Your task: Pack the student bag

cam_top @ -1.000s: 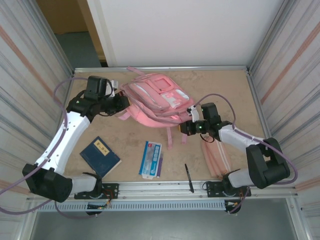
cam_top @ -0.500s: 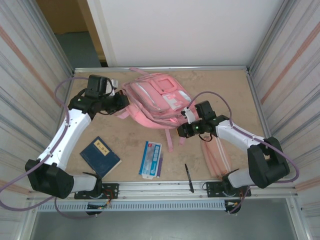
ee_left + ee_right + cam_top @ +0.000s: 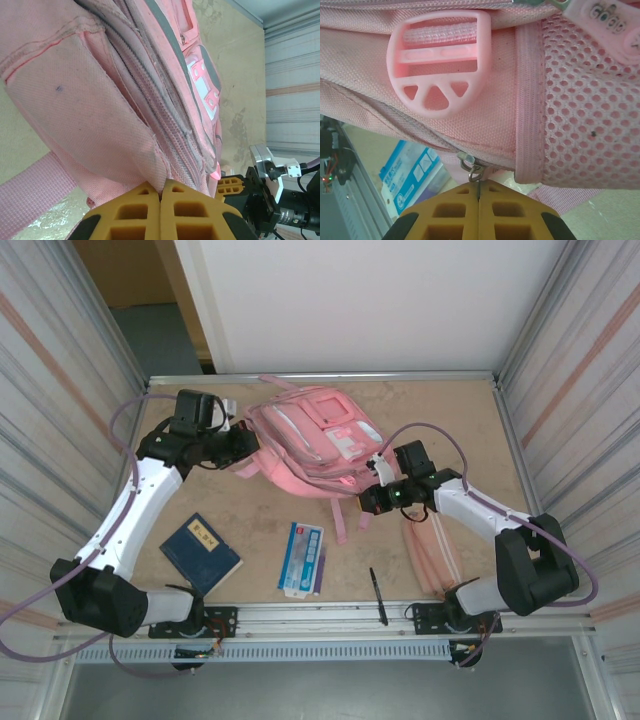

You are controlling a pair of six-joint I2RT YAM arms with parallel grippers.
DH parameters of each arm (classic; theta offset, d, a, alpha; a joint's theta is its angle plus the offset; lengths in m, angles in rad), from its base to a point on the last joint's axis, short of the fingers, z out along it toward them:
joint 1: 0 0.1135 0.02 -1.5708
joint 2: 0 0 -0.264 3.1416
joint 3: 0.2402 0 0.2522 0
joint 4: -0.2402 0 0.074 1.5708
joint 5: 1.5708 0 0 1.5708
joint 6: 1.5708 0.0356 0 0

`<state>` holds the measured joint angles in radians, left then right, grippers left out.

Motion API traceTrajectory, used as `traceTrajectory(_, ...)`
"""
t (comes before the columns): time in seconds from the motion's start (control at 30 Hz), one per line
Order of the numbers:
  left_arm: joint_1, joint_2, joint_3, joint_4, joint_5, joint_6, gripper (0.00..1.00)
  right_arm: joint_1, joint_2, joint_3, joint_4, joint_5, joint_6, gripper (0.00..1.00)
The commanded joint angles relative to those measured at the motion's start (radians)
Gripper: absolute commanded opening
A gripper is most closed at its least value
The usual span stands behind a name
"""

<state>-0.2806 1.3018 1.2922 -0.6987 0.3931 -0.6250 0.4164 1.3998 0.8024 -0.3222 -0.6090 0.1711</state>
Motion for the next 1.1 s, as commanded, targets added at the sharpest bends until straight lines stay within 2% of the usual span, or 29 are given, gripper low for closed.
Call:
traceTrajectory(0.0, 0.003, -0.019, 0.024, 0.076, 0.045, 0.002, 0.0, 0.002, -0.031, 0.002, 0.007, 0.024, 0.006, 0.23)
traceTrajectory(0.07, 0.003, -0.02, 0.025, 0.074, 0.05, -0.003, 0.0, 0.002, -0.058, -0.026, 0.032, 0.084, 0.015, 0.32)
traceTrajectory(0.17, 0.003, -0.029, 0.025, 0.074, 0.066, -0.011, 0.0, 0.008, -0.11, -0.068, 0.087, 0.108, 0.021, 0.39)
traceTrajectory(0.3, 0.004, -0.042, 0.031, 0.071, 0.099, -0.028, 0.0, 0.079, -0.146, -0.099, 0.119, 0.234, -0.03, 0.41)
traceTrajectory(0.63, 0.004, -0.059, 0.041, 0.067, 0.136, -0.038, 0.0, 0.078, -0.105, -0.129, 0.206, 0.302, -0.008, 0.45)
traceTrajectory(0.7, 0.004, -0.063, 0.044, 0.064, 0.134, -0.034, 0.0, 0.066, -0.103, -0.132, 0.212, 0.283, -0.005, 0.51)
traceTrajectory(0.77, 0.004, -0.065, 0.045, 0.063, 0.134, -0.034, 0.0, 0.052, -0.102, -0.14, 0.23, 0.25, 0.001, 0.51)
traceTrajectory(1.07, 0.003, -0.077, 0.05, 0.069, 0.149, -0.041, 0.0, 0.003, -0.054, -0.155, 0.336, 0.072, 0.03, 0.45)
